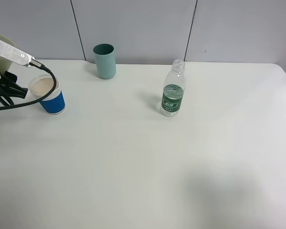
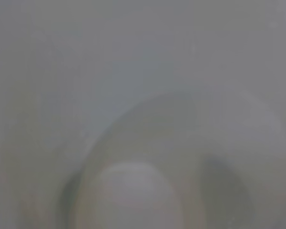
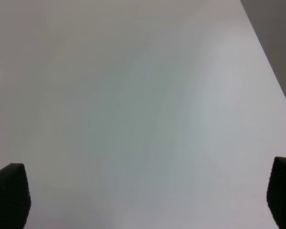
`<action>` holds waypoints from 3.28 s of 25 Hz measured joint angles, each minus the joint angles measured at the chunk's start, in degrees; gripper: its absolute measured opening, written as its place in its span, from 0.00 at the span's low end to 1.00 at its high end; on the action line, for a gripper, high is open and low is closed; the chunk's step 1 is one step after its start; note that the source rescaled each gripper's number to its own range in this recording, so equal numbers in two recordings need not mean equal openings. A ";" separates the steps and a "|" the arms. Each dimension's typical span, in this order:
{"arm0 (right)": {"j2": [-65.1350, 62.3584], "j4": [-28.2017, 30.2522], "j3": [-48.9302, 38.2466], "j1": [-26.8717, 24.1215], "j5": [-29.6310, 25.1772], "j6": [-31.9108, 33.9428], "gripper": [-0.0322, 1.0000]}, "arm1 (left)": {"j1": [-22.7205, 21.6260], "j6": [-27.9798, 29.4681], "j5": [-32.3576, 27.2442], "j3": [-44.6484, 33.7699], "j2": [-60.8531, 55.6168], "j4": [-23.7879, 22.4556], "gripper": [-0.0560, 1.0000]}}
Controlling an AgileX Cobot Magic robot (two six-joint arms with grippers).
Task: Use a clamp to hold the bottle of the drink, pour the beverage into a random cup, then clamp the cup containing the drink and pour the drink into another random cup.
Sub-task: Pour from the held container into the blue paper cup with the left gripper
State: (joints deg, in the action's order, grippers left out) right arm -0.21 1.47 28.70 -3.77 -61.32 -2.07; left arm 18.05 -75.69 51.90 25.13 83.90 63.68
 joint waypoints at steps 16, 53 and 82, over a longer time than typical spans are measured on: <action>0.00 0.00 0.00 0.00 0.00 0.00 1.00 | 0.00 -4.83 0.10 2.60 3.30 3.66 0.07; 0.00 0.00 0.00 0.00 0.00 0.00 1.00 | -0.70 -26.09 6.67 5.58 11.15 5.05 0.07; 0.00 0.00 0.00 0.00 0.00 0.00 1.00 | -0.70 -31.21 11.10 5.69 11.15 2.97 0.07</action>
State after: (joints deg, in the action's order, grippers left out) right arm -0.21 1.47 28.70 -3.77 -61.32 -2.07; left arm 17.36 -106.90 62.99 30.82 95.05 66.65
